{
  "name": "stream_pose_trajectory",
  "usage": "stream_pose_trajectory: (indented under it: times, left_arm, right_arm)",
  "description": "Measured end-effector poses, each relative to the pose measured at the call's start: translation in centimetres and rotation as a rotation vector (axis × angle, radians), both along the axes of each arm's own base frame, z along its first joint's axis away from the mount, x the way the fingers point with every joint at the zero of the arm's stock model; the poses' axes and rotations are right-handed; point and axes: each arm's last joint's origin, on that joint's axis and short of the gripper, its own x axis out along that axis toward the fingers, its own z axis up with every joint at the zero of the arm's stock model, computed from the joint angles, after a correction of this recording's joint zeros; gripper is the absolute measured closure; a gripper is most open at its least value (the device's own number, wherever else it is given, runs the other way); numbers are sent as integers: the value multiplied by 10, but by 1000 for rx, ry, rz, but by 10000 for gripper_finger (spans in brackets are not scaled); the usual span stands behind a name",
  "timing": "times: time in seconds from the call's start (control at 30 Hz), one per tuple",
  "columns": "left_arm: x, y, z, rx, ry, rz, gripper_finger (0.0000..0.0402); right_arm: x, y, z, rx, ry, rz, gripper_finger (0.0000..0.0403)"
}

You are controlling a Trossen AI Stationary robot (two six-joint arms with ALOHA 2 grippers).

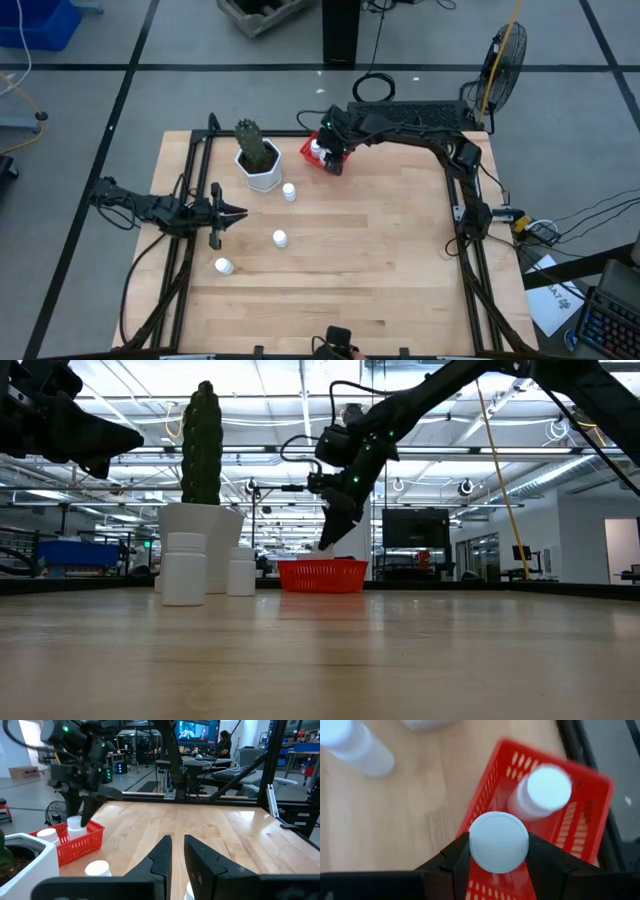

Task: Pick and place pill bottles into a basket
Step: Put the white pill bottle into the red bin

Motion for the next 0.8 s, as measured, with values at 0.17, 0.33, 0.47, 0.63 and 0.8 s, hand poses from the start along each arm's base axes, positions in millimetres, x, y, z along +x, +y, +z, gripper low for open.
stream_pose_trajectory:
  times: [0.17, 0.33, 0.47, 0.63, 0.8]
  left_arm:
    - [0, 0, 0, 0, 0, 0, 346]
    - [0, 0, 0, 0, 0, 0, 346]
    - [0, 0, 0, 0, 0, 0, 346]
    - [0, 0, 0, 0, 0, 1, 346]
    - [0, 0, 0, 0, 0, 1, 346]
  right_arm:
    - [2, 0, 2, 12, -33, 9, 254]
    - [7, 1, -5, 12, -33, 16, 253]
    - [10, -1, -24, 23, 6, 31, 254]
    - [13, -4, -30, 15, 1, 41, 252]
    - [15, -5, -30, -5, -21, 50, 254]
